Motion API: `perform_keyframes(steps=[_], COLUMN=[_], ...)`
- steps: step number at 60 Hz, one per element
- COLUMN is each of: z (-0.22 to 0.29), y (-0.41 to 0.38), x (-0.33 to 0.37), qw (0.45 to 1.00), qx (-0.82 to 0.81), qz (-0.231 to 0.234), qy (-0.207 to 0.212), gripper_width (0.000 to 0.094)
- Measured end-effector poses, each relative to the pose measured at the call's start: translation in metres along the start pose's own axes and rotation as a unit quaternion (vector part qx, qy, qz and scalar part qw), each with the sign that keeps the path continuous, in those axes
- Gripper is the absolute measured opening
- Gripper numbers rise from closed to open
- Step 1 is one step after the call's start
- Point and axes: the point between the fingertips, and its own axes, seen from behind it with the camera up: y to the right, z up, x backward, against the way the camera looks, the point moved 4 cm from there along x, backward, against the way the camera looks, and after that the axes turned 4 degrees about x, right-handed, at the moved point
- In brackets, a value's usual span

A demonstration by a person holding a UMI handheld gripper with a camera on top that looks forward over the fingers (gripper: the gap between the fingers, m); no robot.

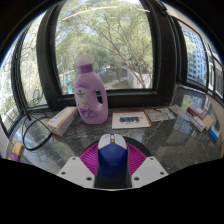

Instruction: Arrange mouse

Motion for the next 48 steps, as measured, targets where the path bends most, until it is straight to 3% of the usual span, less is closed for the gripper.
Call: perform_keyframes(steps=[12,18,21,24,27,32,48], z=[-0.049,-0.048,-0.043,-0.037,-0.027,-0.013,0.007], y=[0.008,0.009,0.01,0.009,0.01,0.012,-0.002], x=[-0.021,-0.021,-0.014,-0.002,0.013,0.044,0.174], qw=[0.998,0.998,0.998,0.998,0.999,0.999,0.997], qx=[0.011,0.024,0.026,0.03,0.032,0.034,0.045], qz=[0.023,0.022,0.017,0.017,0.011,0.0,-0.039], qy=[-0.058,-0.058,-0.056,-0.045,-0.034,-0.015,0.04], gripper_width=[0.0464,0.0521,0.0638,0.0862,0.0833,0.0869,0.0856])
